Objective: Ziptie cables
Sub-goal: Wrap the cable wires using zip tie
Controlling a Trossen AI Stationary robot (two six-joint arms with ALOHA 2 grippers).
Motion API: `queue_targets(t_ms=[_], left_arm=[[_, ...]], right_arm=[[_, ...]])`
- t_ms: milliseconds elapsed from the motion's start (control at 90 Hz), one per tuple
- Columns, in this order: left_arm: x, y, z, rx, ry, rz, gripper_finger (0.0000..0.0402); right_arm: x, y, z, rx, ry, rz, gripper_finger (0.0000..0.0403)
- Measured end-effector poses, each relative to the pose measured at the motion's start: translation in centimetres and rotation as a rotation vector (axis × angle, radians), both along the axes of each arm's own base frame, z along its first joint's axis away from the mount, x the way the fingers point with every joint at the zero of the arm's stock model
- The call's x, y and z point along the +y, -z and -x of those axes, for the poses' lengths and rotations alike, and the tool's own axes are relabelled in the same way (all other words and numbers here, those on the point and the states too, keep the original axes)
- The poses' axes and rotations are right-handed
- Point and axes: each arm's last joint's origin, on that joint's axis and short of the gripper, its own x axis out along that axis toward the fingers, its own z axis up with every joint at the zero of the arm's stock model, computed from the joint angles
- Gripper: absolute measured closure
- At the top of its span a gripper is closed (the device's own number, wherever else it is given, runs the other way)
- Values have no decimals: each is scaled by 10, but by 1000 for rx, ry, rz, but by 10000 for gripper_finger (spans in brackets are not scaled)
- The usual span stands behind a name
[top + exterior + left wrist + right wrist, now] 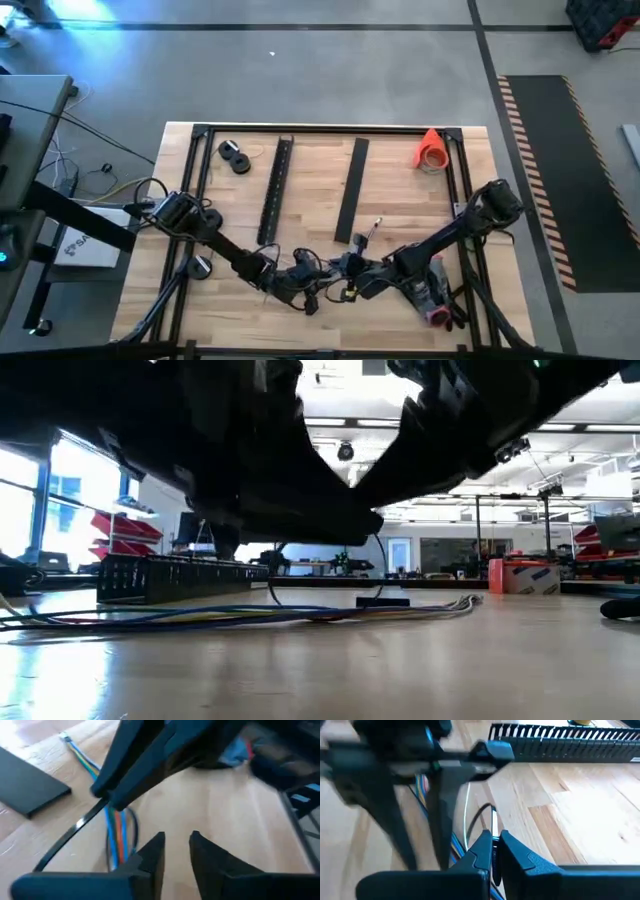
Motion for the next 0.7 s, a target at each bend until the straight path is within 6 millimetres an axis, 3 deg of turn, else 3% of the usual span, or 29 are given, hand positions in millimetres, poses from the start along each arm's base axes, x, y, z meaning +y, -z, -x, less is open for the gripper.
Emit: queue_targets(t_ms=[167, 433, 567, 700], left_arm=[[-4, -21, 8, 30, 114, 5, 283], [-1, -46, 22, 84, 122, -98, 293], [3, -47, 21, 77, 69, -208, 294], [14, -33, 14, 129, 85, -326, 285]], right_arm=[[2, 3, 3, 4, -3, 14, 402], [3, 3, 3, 21, -48, 40, 403], [4, 2, 3, 24, -73, 39, 403], [6, 2, 4, 28, -100, 37, 403]])
